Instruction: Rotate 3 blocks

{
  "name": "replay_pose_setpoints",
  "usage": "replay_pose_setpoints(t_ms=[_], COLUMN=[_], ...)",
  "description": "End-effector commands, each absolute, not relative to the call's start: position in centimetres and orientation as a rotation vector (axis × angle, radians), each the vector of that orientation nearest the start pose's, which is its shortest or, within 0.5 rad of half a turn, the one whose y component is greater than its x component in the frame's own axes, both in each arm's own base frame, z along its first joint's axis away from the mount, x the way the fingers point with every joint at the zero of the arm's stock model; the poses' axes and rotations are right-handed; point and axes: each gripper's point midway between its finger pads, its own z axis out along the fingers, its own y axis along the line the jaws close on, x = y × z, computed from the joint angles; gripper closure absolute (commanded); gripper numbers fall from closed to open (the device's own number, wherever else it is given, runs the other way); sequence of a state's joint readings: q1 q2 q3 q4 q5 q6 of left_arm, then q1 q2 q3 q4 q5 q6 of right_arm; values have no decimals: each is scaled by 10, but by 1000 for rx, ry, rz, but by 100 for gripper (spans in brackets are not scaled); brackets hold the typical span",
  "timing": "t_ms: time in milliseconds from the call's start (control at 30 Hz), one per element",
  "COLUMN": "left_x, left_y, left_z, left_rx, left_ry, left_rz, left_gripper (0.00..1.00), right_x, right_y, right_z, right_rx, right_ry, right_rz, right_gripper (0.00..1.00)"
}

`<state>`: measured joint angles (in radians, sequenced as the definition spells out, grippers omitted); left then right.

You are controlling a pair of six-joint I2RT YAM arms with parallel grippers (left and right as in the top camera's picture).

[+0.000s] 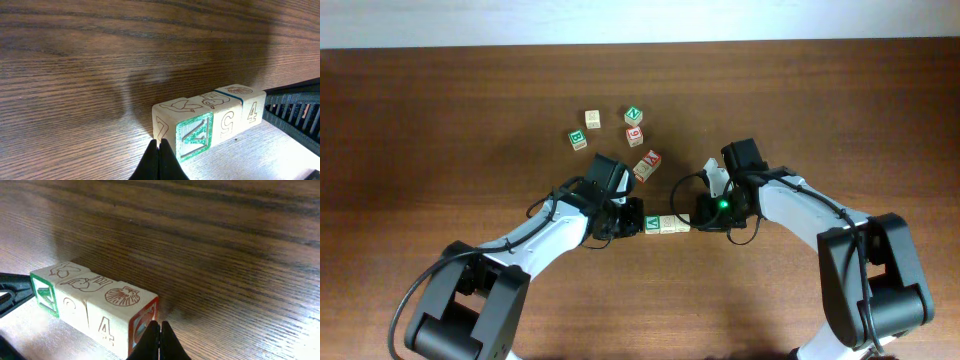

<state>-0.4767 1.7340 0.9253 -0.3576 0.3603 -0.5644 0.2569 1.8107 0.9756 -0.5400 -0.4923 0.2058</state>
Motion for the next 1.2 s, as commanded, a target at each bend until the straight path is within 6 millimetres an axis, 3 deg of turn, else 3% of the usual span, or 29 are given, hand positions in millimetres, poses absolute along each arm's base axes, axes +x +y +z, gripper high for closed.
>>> replay_pose_setpoints(t_ms=[0, 133, 233, 333, 433, 500, 933, 1167], left_x=[294, 294, 294, 294, 293, 293, 294, 294], left_y=[-223, -223, -223, -223, -223, -223, -223, -223], left_z=[16, 16, 16, 16, 16, 16, 14, 13], left_rx=[13, 13, 13, 13, 12, 12, 12, 11], left_ry=[2895, 2896, 2896, 2896, 2900, 2900, 2900, 2901], left_rz=[-749, -749, -749, -749, -747, -748, -747, -747], left_gripper=[100, 100, 100, 100, 100, 100, 100, 100], right_x=[299, 301, 299, 301, 309, 312, 306, 302], right_y=[166, 162, 162, 156, 159, 160, 172, 168], right_z=[4, 7, 13, 7, 18, 22, 6, 2], right_rx=[-143, -119, -39, 49, 19, 8, -10, 54], right_ry=[2974, 2973, 2971, 2976, 2824, 2760, 2824, 2878], right_rz=[811, 843, 976, 1057, 1384, 1486, 1430, 1399], right_gripper=[96, 96, 96, 96, 96, 96, 95, 96])
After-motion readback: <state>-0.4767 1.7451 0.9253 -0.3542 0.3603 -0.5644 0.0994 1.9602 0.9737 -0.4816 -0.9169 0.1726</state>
